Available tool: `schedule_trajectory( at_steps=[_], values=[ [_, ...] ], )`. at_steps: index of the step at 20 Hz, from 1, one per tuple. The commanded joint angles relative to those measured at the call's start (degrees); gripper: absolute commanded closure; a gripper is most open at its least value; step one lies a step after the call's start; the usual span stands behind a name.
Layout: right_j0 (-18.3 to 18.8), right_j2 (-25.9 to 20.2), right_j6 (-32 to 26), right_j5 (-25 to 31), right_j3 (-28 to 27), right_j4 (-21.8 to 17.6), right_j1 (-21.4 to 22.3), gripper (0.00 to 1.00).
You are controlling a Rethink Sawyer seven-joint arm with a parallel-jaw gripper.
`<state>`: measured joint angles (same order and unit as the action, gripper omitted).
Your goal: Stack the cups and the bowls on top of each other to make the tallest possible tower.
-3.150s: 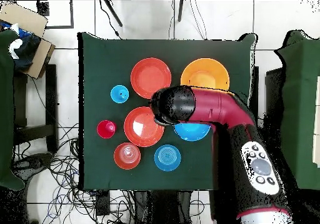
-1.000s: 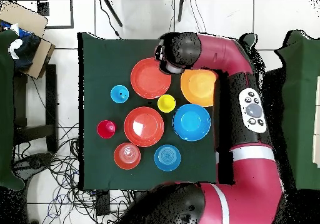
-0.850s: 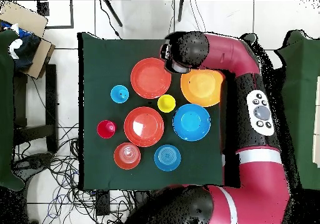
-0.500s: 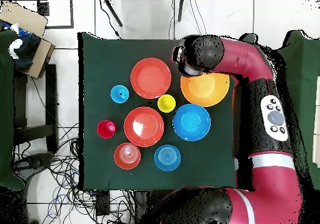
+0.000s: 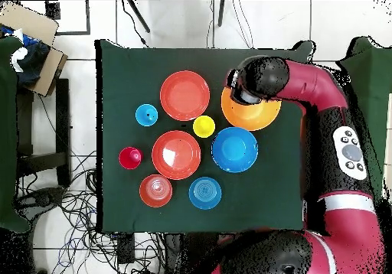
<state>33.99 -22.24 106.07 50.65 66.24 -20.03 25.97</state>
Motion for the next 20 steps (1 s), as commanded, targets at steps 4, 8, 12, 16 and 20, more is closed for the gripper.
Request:
schedule_trajectory(
  at_steps=[4, 8, 12, 16, 20],
  values=[
    [0.92, -5.67, -15.83, -5.20, 6.29, -5.91, -5.14, 0.00],
    [0.59, -6.38, -14.70, -4.34, 6.70, -5.61, -3.97, 0.00],
    [-0.12, -7.12, -14.45, -1.75, 5.78, -4.70, -2.88, 0.00],
    [-0.49, -7.87, -13.95, 0.20, 5.53, -4.17, -1.81, 0.00],
    [-0.74, -8.38, -13.58, 1.23, 5.02, -4.10, -1.79, 0.00]
  ],
)
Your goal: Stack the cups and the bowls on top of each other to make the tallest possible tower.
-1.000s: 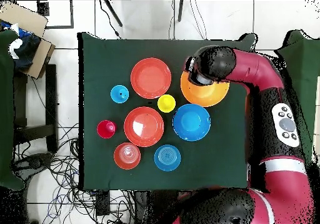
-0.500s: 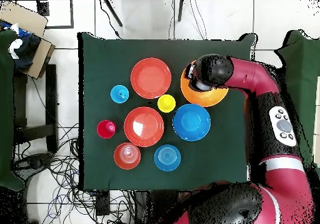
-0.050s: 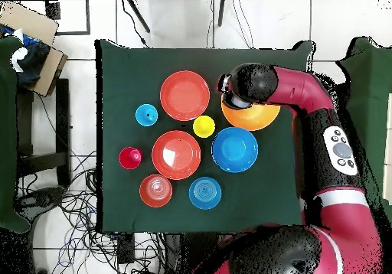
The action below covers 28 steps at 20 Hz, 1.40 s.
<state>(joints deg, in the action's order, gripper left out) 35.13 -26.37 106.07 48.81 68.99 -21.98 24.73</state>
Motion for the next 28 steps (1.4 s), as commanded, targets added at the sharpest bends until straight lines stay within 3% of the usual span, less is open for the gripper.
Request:
schedule_trajectory(
  at_steps=[1, 19, 23, 28],
  values=[
    [-1.85, -4.40, -13.52, 2.94, 2.32, -2.17, -0.61, 0.00],
    [-1.44, -5.43, -13.72, -3.77, 0.48, -5.81, -6.74, 0.00],
    [-0.78, -5.32, -13.77, -6.19, 1.81, -6.86, -6.63, 0.00],
    [-1.41, -4.44, -14.71, -5.01, -0.63, -8.96, -6.66, 0.00]
  ],
)
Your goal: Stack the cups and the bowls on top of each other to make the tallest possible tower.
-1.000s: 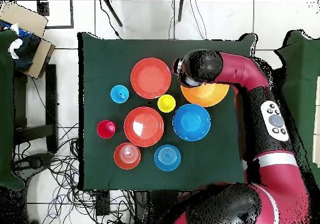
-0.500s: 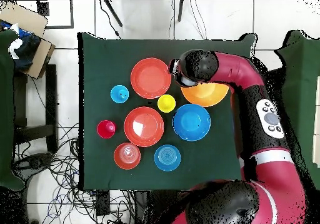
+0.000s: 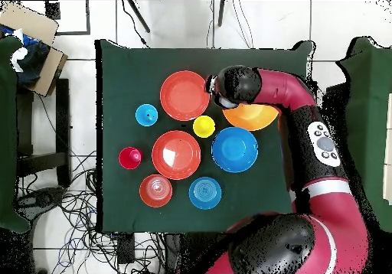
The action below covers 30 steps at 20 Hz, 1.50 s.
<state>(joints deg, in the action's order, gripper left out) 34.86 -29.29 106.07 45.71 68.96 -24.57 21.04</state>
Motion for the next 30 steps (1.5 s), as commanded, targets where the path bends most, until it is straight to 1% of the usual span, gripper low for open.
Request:
schedule_trajectory(
  at_steps=[1, 6, 11, 13, 17, 22, 30],
  values=[
    [-1.07, -1.40, -14.69, -1.59, -0.87, -6.58, -3.22, 0.00],
    [-0.22, -1.61, -15.11, -1.76, -0.96, -7.52, -4.21, 0.00],
    [0.31, -1.71, -15.07, -1.55, -0.53, -7.35, -4.36, 0.00],
    [0.11, -1.85, -15.32, -0.78, -1.43, -7.17, -4.62, 0.00],
    [0.27, -1.70, -15.03, -1.02, -0.14, -7.25, -3.89, 0.00],
    [0.25, -1.82, -15.80, 1.69, -0.14, -6.55, -1.87, 0.00],
    [0.35, -2.46, -16.47, 3.30, -1.13, -5.75, -1.62, 0.00]
  ],
)
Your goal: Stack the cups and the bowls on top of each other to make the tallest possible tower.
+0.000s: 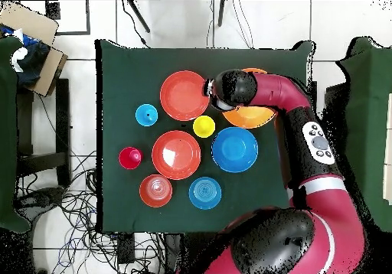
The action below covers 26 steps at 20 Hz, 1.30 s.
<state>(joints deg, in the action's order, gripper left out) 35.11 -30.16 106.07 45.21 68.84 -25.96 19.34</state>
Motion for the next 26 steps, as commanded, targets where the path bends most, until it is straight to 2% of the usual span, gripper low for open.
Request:
schedule_trajectory(
  at_steps=[1, 18, 26],
  values=[
    [0.02, -1.59, -16.59, 3.99, -1.30, -4.39, 0.11, 0.00],
    [3.68, -1.12, -16.89, 3.73, 5.34, -4.44, 3.73, 0.00],
    [1.96, -1.74, -15.55, 3.67, 4.73, -4.64, 3.78, 0.00]
  ],
)
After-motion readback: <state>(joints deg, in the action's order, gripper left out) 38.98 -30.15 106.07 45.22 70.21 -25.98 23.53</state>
